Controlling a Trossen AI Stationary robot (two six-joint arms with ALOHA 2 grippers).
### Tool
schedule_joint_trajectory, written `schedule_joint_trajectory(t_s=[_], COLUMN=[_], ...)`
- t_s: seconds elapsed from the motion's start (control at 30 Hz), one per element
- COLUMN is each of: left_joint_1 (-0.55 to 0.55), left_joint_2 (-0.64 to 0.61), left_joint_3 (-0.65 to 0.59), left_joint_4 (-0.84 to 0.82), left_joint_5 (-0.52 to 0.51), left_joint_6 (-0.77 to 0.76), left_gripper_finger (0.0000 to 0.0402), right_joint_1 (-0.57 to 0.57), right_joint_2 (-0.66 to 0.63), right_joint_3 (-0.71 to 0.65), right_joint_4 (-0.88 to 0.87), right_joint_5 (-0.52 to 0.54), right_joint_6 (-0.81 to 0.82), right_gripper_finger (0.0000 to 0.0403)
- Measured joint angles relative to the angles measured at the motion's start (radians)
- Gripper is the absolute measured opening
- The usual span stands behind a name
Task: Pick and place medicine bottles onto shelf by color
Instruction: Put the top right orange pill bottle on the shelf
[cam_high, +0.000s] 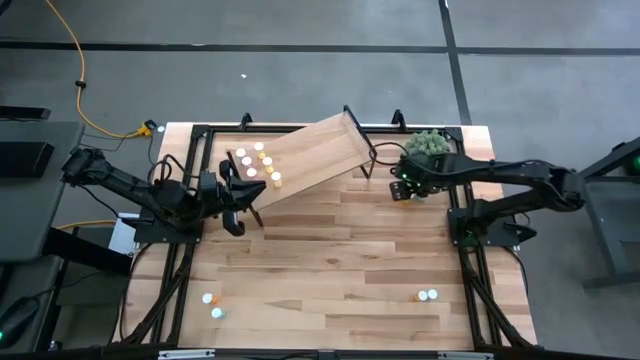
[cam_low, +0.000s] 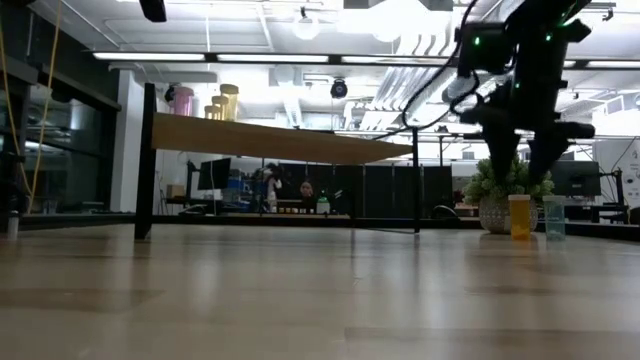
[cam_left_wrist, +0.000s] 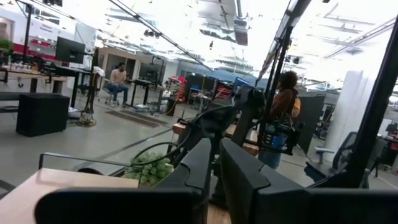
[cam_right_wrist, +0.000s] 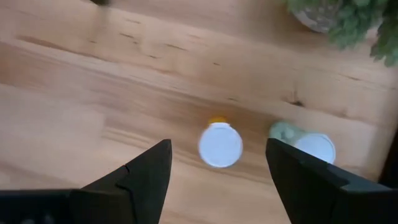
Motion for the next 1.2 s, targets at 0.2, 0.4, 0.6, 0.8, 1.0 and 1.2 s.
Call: schedule_joint_trajectory(t_s=[0.2, 0.4, 0.6, 0.8, 1.0, 1.2], left_joint_1=[0.0, -0.001, 0.0, 0.0, 0.0, 0.0], left_joint_2=[0.0, 0.0, 0.0, 0.0, 0.0, 0.0], left_joint_3=[0.0, 0.0, 0.0, 0.0, 0.0, 0.0], left_joint_4=[0.0, 0.0, 0.0, -0.009, -0.027, -0.027], left_joint_5=[0.008, 0.011, 0.008, 0.004, 0.003, 0.003], left_joint_6=[0.0, 0.0, 0.0, 0.0, 0.0, 0.0], left_gripper_finger=[0.0004, 0.0001, 0.0, 0.0, 0.0, 0.0], right_joint_1=[-0.013, -0.021, -0.021, -0.021, -0.021, -0.021], right_joint_2=[0.06, 0.129, 0.173, 0.18, 0.18, 0.179], right_joint_3=[-0.005, -0.005, -0.005, -0.005, -0.005, -0.004], right_joint_4=[0.013, 0.021, 0.048, 0.045, 0.043, 0.039], right_joint_5=[0.031, 0.019, 0.02, 0.021, 0.008, -0.005], right_joint_6=[0.001, 0.006, 0.013, 0.028, 0.025, 0.0], right_gripper_finger=[0.0252, 0.0252, 0.0242, 0.0187, 0.013, 0.0106])
